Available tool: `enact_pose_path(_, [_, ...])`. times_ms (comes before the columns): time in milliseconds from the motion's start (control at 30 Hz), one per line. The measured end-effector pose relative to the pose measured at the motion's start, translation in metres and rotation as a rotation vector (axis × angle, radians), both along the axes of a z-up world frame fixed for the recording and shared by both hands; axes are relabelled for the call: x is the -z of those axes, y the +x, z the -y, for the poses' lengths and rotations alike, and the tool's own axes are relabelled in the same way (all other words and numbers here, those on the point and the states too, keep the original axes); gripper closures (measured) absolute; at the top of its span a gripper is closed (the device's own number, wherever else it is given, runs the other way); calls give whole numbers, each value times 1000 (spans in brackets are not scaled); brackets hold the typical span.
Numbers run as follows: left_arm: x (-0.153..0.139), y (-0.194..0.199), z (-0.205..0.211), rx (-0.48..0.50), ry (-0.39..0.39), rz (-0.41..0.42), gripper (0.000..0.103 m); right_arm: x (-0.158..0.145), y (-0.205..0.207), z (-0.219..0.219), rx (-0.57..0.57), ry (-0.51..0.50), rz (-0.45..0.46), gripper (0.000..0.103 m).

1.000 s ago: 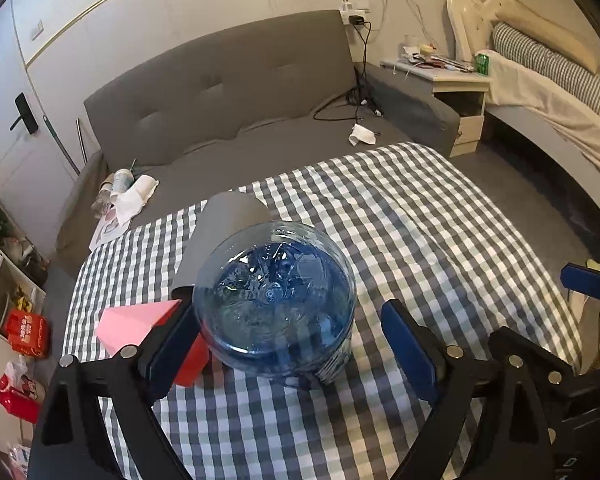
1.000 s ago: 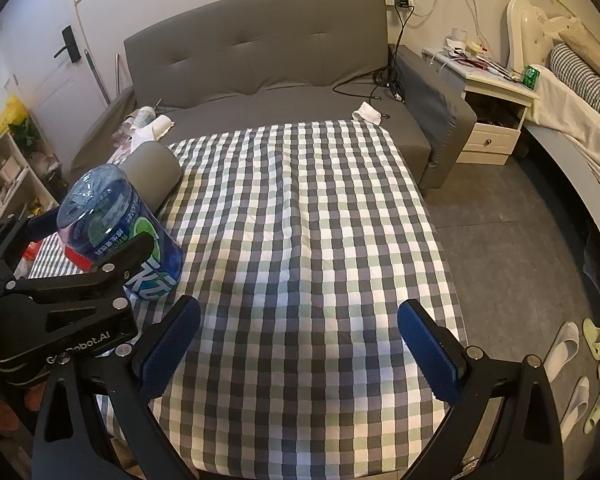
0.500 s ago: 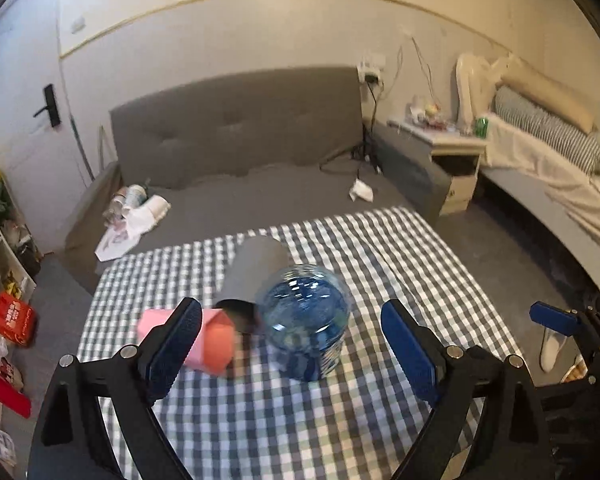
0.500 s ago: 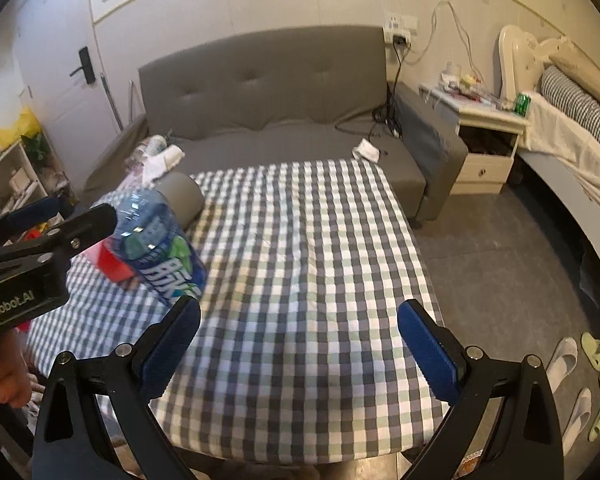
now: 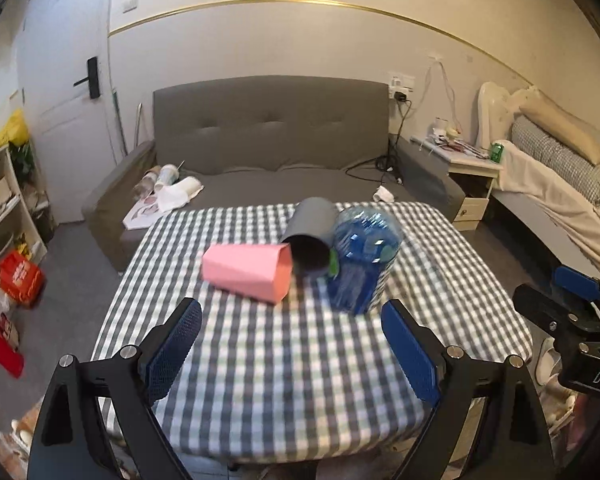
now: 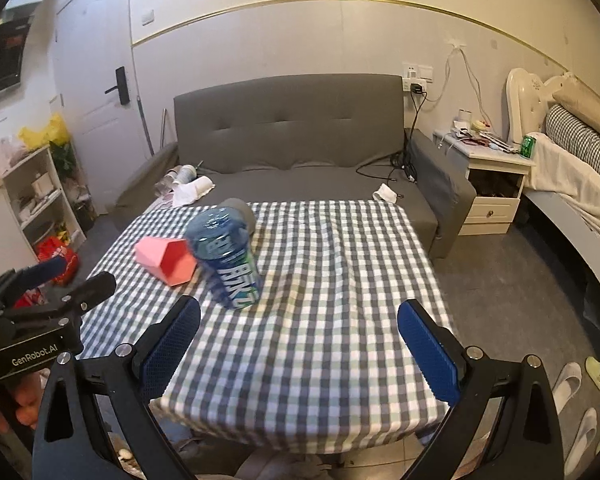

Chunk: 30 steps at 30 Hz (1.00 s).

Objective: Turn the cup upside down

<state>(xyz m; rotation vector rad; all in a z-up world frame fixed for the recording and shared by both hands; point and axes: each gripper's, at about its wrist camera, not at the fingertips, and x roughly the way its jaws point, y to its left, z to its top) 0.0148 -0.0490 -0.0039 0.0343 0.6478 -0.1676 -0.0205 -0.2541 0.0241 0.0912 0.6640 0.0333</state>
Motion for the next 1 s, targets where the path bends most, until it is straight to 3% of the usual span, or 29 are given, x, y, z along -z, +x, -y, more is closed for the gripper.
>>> enact_pose_path(100, [0,-6,-11,-19,-18,8,0,5,-3,-7,-4,-8,-7,3])
enact_pose_path(500, [4,-17,-26,-50,-25,35,0,12,-5,-16,-17,-21,-5,0])
enact_pose_path(1000, [10,-14,-23,-40,-11,11,0,13,-3,-14,-20,-24,-3,0])
